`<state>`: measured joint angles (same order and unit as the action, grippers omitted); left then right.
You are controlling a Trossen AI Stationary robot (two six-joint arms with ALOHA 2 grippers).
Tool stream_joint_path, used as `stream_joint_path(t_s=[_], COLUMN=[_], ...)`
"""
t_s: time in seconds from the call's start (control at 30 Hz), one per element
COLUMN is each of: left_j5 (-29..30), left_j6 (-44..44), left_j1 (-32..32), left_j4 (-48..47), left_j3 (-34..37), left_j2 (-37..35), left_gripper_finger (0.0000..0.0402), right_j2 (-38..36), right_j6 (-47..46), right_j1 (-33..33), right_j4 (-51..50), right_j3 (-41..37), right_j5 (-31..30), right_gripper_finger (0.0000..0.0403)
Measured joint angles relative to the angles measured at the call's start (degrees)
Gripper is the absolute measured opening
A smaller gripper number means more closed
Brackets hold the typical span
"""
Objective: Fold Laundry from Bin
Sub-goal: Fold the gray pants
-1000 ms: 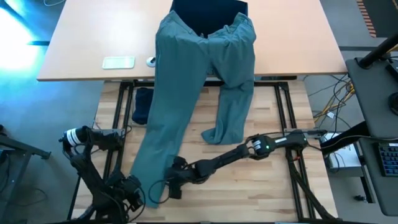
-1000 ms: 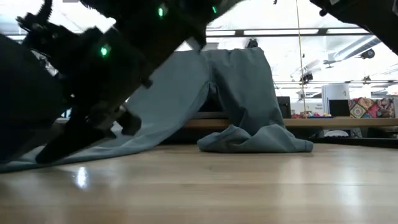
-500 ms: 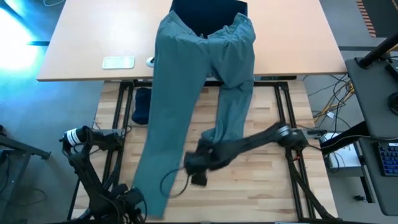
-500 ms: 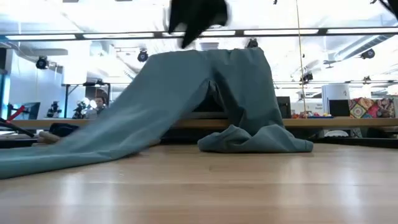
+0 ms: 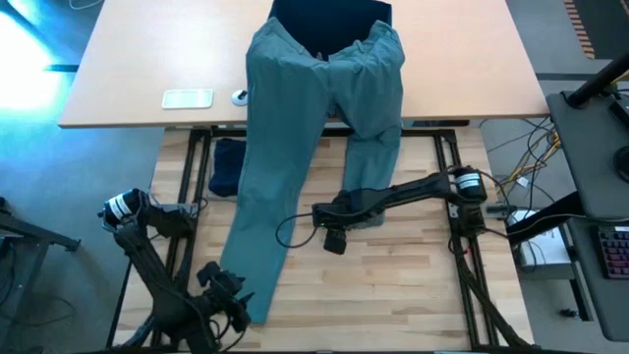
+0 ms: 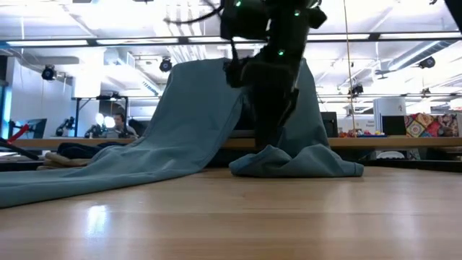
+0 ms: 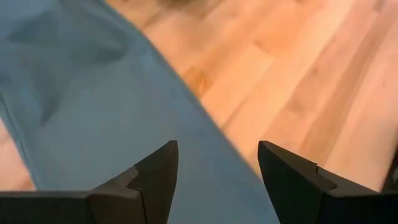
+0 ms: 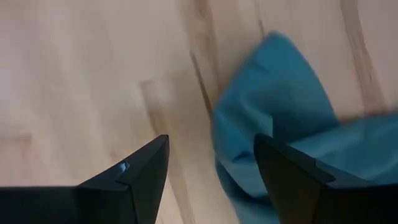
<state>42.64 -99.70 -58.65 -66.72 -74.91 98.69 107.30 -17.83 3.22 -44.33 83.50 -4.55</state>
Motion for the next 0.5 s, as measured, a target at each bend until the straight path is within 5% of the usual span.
stream_joint_path(t_s=[0.13,0.27,0.4,0.5], left_j5=[3.83,6.56,6.42,6.09], left_j6=[1.69,4.50,8.54,10.18], left_j1=[3.16,6.01,8.34,8.96], left_j4=[1.45,1.69,1.59,1.36], left_j3=[0.00,-0.13,-0.04,-0.07], left_j2=[0.07,0.02,-0.41,-0.55], left_gripper_finger=[0.0206,0.0206,0.0206,0.0206], right_j2=[-0.66,-0.38,-0.92,-1.15], right_j6=[3.28,2.47,4.76,4.93], right_j1=[-1.33,-2.72,-2.85,-2.01], right_j4=[1.84,1.37,0.40,-5.80], right_j3=[-4.25,-6.73,-7.31,-5.27], right_j5=[-1.31,-0.39,8.04,17.42], right_gripper_finger=[0.0219,0.0149,0.0031,0.0014])
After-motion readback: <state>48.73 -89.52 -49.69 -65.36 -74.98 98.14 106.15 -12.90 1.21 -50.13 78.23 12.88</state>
